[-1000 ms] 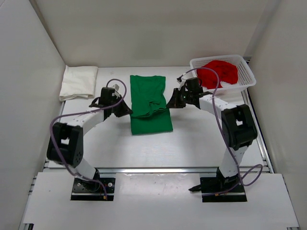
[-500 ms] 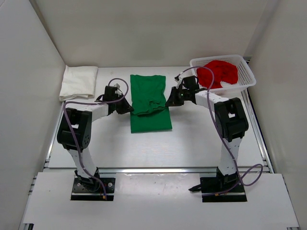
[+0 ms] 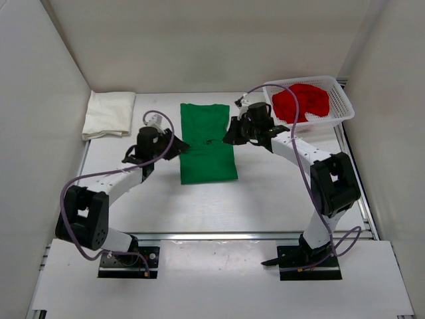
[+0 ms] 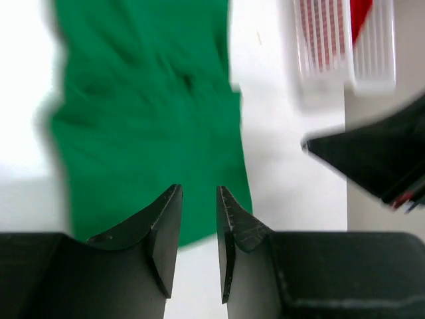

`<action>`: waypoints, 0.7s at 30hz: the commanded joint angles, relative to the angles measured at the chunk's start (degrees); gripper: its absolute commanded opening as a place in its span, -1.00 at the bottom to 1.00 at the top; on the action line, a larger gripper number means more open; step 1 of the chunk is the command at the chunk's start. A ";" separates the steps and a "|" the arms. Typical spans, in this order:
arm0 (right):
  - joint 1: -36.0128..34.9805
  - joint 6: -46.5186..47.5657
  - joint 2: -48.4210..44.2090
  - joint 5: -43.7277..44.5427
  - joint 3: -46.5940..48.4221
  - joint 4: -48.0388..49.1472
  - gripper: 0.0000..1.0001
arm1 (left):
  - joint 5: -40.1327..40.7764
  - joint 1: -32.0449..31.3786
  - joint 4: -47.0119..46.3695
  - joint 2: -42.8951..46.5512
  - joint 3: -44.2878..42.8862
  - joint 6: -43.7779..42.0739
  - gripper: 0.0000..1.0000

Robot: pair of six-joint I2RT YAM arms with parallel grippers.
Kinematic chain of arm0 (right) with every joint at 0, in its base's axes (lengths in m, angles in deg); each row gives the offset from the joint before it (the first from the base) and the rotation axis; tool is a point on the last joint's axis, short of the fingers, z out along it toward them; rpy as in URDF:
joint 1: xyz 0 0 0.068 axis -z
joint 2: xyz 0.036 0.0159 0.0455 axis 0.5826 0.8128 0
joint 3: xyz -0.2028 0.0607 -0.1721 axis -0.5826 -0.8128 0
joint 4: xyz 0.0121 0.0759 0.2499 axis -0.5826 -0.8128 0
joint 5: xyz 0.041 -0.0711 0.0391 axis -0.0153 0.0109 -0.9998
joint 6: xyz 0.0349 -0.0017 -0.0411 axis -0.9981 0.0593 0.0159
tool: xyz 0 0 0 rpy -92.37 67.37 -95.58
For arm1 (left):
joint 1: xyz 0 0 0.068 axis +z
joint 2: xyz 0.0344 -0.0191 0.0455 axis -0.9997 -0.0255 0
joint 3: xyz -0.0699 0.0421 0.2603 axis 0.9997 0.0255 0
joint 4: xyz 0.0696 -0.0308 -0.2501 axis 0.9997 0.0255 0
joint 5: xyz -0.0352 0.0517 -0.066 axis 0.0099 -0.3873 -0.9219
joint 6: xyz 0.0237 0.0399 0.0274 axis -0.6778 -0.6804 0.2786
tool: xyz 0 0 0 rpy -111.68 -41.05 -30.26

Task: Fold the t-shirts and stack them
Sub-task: Fold the folded rectangular tshirt in 1/3 of the way

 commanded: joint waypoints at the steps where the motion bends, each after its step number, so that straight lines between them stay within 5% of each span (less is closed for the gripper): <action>1: -4.06 -0.19 0.18 -1.31 -2.24 6.17 -1.00 | 1.91 -7.45 -3.94 0.02 5.88 0.98 -0.23; 9: -8.02 -1.95 10.65 -6.16 2.25 7.32 -1.00 | 1.21 -7.21 -6.33 -7.19 10.64 0.73 -0.29; 21: -6.79 -8.03 2.94 -7.30 -19.55 18.40 -0.99 | -0.55 -7.30 -5.55 0.78 20.75 -0.68 -0.28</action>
